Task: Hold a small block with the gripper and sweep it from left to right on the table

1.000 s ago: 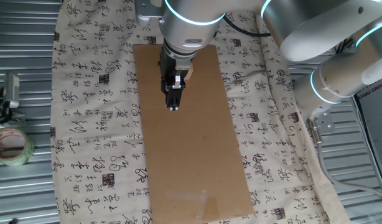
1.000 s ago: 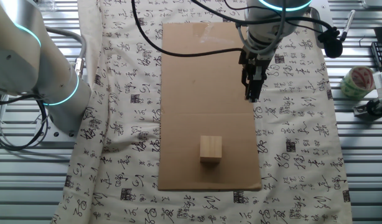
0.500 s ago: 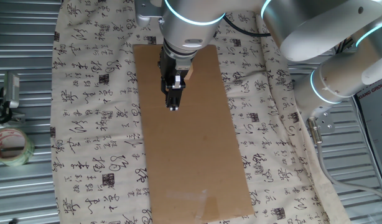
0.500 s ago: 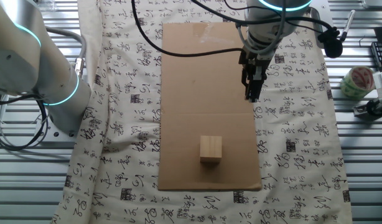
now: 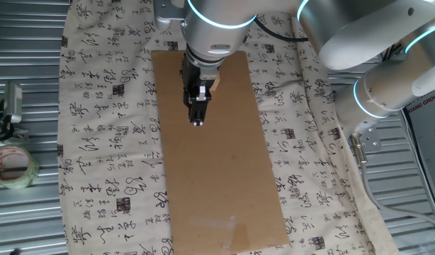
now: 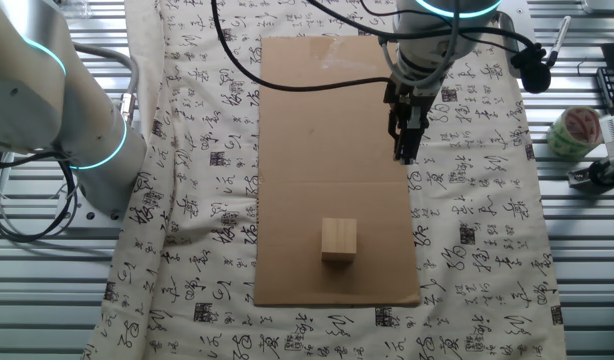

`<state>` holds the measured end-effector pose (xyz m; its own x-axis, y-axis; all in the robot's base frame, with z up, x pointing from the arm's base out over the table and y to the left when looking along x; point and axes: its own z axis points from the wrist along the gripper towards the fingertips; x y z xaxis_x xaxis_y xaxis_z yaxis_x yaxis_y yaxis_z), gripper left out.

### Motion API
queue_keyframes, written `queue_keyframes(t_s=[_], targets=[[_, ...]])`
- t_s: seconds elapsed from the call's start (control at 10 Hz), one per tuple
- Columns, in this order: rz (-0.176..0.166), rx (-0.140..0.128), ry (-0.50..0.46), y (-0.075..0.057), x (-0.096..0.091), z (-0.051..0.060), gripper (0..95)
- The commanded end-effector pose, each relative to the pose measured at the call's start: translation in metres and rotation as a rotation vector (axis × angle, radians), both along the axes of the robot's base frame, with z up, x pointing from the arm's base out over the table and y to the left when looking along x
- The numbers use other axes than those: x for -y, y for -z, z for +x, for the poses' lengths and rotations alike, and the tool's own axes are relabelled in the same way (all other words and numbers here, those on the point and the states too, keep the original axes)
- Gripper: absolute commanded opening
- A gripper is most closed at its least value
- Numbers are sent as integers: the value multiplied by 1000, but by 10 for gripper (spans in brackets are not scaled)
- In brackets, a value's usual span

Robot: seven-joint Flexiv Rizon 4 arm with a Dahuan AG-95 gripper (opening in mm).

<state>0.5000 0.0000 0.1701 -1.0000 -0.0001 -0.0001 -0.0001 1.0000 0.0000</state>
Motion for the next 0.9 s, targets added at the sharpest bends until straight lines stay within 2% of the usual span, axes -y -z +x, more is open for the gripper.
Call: queue_keyframes(t_s=[0.1,0.2,0.9], targets=[[4,122,-37,0,0,0,0],[28,122,-28,0,0,0,0],[25,120,-28,0,0,0,0]])
